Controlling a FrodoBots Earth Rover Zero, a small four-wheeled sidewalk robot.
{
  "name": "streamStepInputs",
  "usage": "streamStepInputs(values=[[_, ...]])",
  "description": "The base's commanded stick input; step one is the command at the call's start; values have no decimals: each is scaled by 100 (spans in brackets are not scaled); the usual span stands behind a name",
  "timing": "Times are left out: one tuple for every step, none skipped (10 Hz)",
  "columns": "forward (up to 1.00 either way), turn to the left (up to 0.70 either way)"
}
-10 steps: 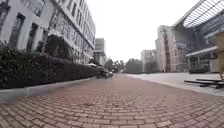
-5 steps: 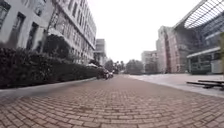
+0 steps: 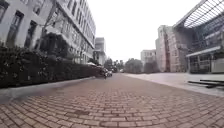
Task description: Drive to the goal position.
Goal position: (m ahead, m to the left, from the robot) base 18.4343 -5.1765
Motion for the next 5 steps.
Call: streamStepInputs(values=[[45,0],[45,0],[45,0],[45,0],[45,0]])
